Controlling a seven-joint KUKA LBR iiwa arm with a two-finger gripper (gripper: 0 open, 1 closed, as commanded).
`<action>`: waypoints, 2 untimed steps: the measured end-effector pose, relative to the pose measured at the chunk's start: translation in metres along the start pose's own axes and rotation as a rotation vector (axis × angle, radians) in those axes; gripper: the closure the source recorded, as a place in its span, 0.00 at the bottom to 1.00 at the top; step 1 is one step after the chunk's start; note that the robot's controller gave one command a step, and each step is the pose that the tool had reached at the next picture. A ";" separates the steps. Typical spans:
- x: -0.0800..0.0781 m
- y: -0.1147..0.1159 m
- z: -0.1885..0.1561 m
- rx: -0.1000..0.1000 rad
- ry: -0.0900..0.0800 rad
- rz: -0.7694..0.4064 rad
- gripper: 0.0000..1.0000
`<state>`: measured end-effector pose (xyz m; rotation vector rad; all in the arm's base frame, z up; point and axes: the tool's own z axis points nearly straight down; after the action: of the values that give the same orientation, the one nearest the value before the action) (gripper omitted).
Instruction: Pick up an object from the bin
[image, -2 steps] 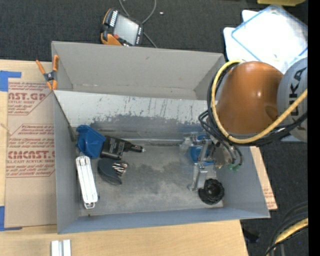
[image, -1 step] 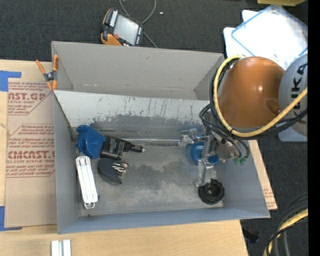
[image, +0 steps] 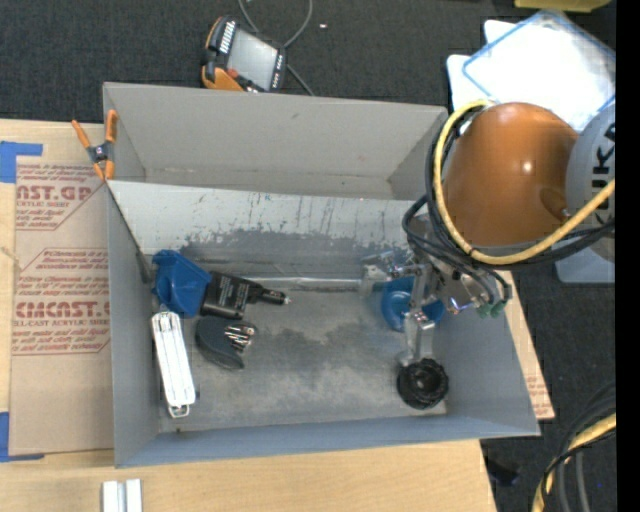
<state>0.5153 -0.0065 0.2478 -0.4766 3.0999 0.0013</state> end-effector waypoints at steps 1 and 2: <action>-0.016 -0.008 0.016 0.001 -0.001 -0.186 0.00; -0.032 0.051 0.066 -0.001 -0.002 -0.386 0.00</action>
Offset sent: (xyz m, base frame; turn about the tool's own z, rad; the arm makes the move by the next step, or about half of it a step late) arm 0.0155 0.0564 -0.0649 -0.3834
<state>0.5313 0.0518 0.1822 -1.0612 2.9496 0.0023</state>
